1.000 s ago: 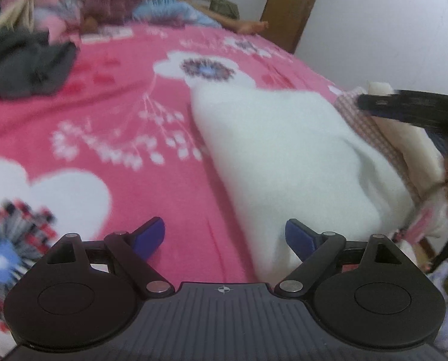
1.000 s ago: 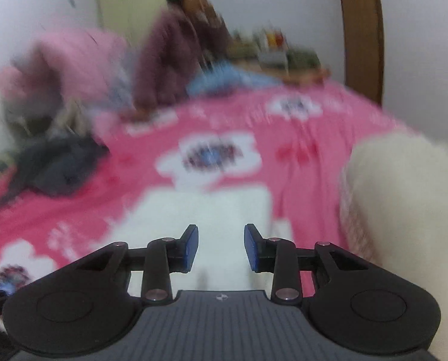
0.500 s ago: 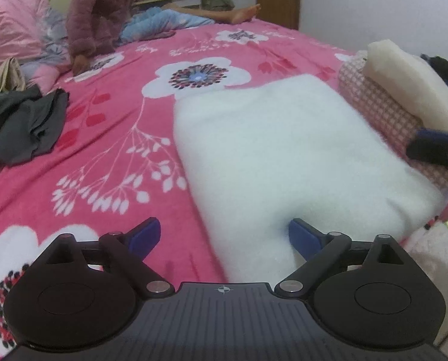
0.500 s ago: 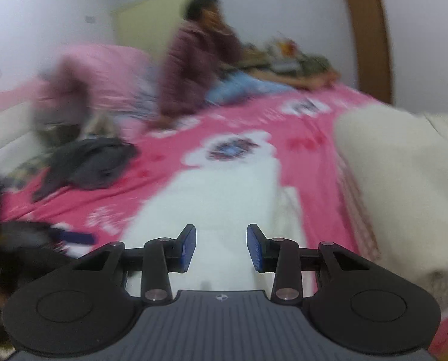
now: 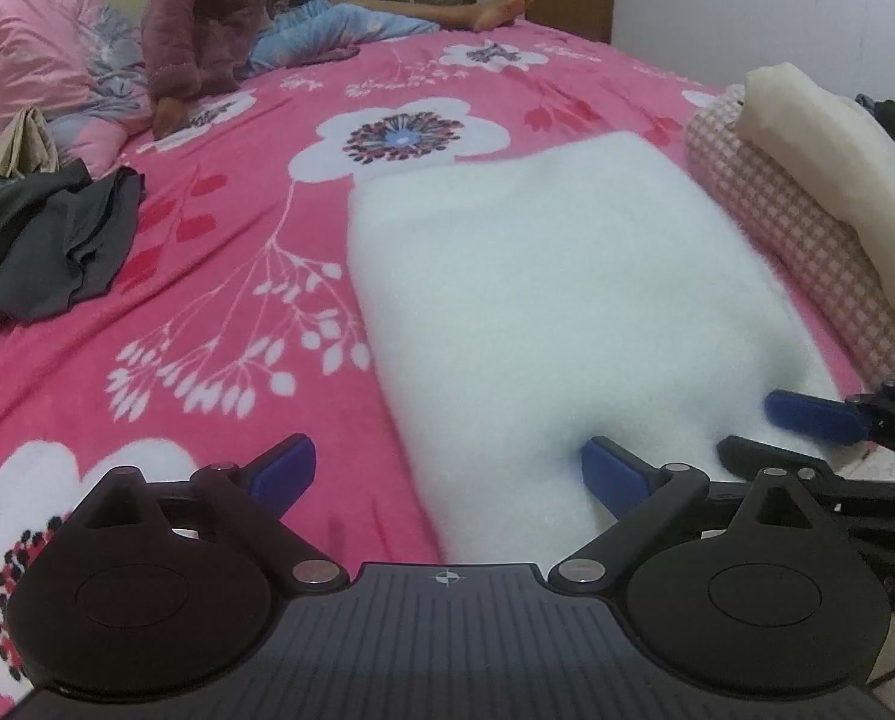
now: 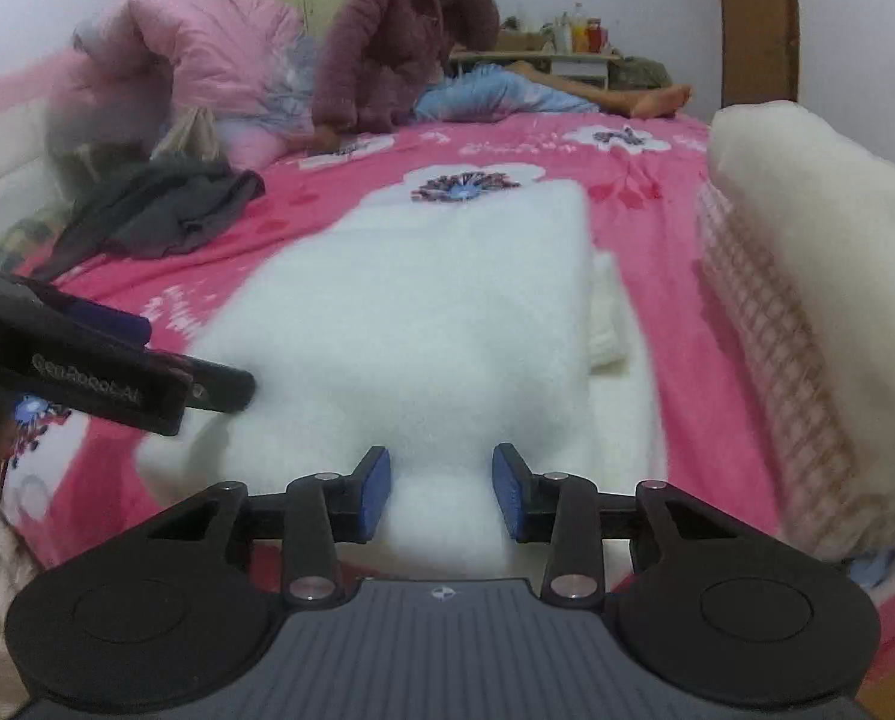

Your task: Fold clothes

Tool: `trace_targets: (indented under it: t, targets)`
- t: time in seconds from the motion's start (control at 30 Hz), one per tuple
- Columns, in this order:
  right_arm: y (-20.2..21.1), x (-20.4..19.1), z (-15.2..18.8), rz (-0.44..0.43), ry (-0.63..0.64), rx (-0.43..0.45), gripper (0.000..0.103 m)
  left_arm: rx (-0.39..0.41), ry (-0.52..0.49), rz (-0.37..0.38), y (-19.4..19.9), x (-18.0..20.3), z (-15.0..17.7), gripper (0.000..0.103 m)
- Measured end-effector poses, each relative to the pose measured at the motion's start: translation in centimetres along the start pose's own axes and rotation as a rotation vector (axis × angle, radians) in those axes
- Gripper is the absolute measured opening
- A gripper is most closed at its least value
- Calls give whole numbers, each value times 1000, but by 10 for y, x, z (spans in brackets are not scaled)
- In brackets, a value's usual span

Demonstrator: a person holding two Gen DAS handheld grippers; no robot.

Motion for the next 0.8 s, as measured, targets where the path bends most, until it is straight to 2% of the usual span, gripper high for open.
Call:
trace_targets:
  t: [0.67,0.77,0.8]
  targets:
    - [5,1,-1,-3,-21,16,42,-9,-7,-31,1,3,-2,97]
    - [8,4,-4,-23,-43,14,42,-2,0,-18,2,2,-2,97]
    - [11,8,-8,-45,-72,14,44,11,13,7,4,-1,-3,97]
Point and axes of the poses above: each gripper's, at about its wrist camera, not at the fingertips, and y roughly against the way its jaws point, x to its right, z to its underside, the point moved 6 cm from there along -y, roughly the way its jaws point, and after that the axes turned 6 degrees about y, right-handed, at the moved point
